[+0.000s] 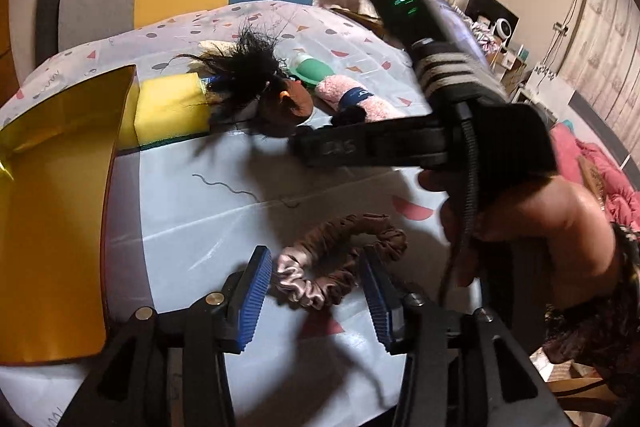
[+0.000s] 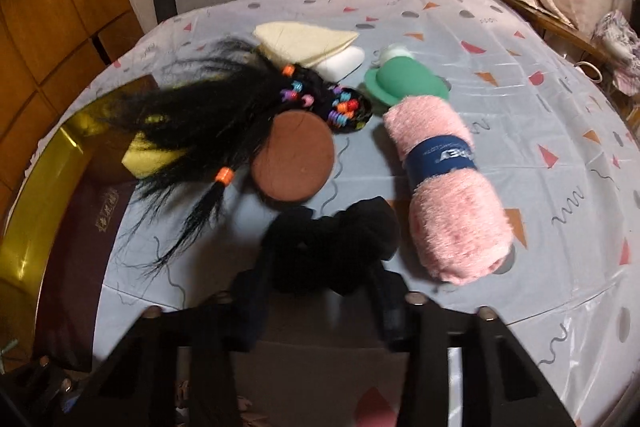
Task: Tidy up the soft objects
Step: 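Lift the pink scrunchie with the left tool while the right tool grasps the black scrunchie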
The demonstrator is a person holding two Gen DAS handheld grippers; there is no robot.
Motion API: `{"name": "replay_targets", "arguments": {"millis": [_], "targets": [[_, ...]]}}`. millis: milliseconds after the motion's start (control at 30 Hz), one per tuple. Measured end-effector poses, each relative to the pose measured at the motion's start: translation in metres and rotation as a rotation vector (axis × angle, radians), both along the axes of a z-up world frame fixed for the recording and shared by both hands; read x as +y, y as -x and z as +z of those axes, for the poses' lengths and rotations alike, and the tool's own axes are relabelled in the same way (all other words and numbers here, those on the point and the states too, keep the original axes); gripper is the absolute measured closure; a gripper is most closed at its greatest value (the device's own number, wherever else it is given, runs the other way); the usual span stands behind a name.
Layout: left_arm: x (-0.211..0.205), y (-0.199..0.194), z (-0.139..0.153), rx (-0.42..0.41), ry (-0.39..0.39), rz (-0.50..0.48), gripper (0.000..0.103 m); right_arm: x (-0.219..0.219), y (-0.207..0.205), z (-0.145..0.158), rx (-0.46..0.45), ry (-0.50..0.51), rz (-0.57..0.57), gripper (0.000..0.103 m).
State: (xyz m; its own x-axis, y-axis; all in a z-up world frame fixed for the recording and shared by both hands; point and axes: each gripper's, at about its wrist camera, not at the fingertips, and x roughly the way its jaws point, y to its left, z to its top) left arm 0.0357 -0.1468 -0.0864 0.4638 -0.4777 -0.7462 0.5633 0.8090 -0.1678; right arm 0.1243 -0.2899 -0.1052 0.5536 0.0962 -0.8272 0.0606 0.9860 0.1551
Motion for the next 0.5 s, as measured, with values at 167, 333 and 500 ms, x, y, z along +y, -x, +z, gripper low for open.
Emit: {"name": "replay_targets", "arguments": {"millis": [167, 333, 500], "targets": [[-0.008, 0.003, -0.001, -0.034, -0.025, -0.041, 0.034, -0.023, 0.016, 0.005, -0.007, -0.117, -0.057, 0.081], [-0.018, 0.002, -0.004, -0.062, -0.066, -0.075, 0.026, -0.043, 0.048, 0.017, -0.028, -0.148, -0.112, 0.085], [-0.029, -0.005, -0.012, -0.025, -0.084, -0.123, 0.033, -0.053, 0.07, 0.02, -0.055, -0.149, -0.153, 0.085]]}}
